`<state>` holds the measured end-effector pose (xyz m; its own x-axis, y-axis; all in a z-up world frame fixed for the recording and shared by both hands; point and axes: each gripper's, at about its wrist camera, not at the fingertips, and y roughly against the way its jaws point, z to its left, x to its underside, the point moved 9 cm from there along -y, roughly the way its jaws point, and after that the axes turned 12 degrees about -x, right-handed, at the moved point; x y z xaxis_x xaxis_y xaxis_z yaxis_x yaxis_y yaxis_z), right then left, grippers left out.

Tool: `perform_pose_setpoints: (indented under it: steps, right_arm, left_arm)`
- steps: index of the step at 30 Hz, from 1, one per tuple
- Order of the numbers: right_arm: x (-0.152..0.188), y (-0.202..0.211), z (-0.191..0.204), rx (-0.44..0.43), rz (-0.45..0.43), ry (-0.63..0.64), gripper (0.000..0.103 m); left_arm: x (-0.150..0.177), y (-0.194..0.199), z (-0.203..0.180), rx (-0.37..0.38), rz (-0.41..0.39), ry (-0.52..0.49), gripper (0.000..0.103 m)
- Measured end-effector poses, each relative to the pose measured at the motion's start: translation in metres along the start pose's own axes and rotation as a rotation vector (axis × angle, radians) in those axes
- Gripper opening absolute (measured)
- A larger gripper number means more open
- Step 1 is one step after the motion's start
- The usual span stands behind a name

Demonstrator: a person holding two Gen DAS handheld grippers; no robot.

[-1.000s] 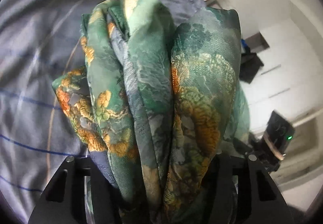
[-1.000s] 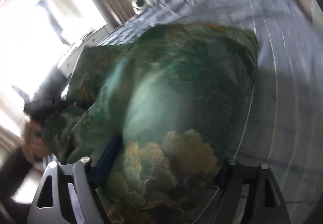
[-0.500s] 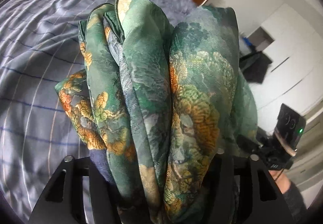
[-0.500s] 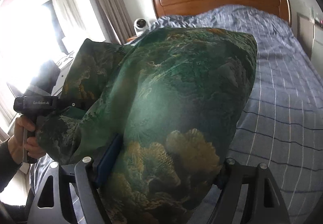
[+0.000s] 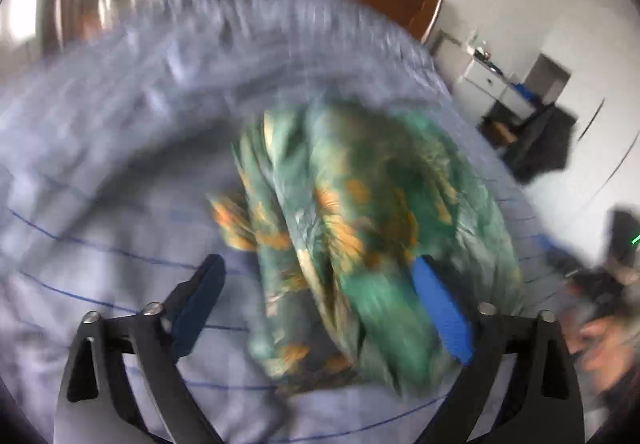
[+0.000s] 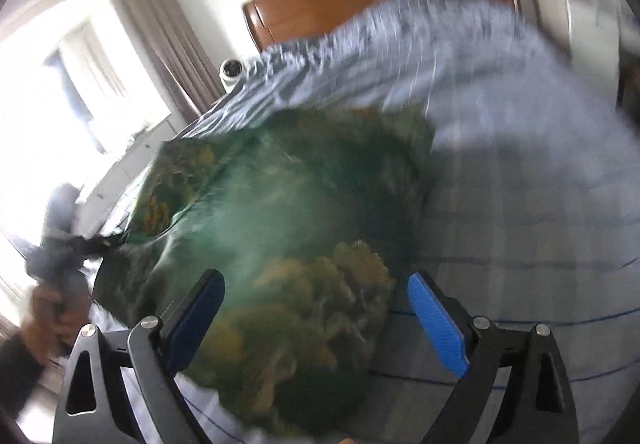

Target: Fold large clothes

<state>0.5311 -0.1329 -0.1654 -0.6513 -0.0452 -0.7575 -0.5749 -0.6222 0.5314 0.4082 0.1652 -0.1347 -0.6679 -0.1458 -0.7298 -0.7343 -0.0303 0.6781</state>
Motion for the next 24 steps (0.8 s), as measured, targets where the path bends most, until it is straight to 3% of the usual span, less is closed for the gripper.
perform_pose_setpoints:
  steps: [4, 5, 7, 9, 15, 21, 24]
  right_arm:
    - [-0.001, 0.066, 0.039, 0.161, -0.125, 0.176, 0.095]
    - [0.0, 0.083, 0.049, 0.186, -0.165, 0.203, 0.095]
    - [0.008, 0.113, 0.067, 0.21, -0.235, 0.22, 0.097]
    - [0.023, 0.129, 0.082, 0.216, -0.238, 0.189, 0.102]
    - [0.07, 0.161, 0.112, 0.279, -0.202, 0.121, 0.102]
    - [0.096, 0.183, 0.147, 0.412, -0.143, 0.155, 0.102]
    - [0.099, 0.195, 0.166, 0.41, -0.136, 0.17, 0.102]
  left_arm:
    - [-0.002, 0.074, -0.015, -0.176, -0.249, -0.16, 0.102]
    - [0.006, 0.1, -0.022, -0.21, -0.31, -0.171, 0.103]
    - [0.015, 0.122, -0.033, -0.251, -0.355, -0.147, 0.103]
    - [0.023, 0.129, -0.036, -0.292, -0.338, -0.12, 0.103]
    - [0.066, 0.161, -0.055, -0.433, -0.297, -0.114, 0.103]
    - [0.086, 0.191, -0.063, -0.344, -0.17, -0.036, 0.103]
    - [0.09, 0.199, -0.066, -0.33, -0.13, -0.012, 0.103]
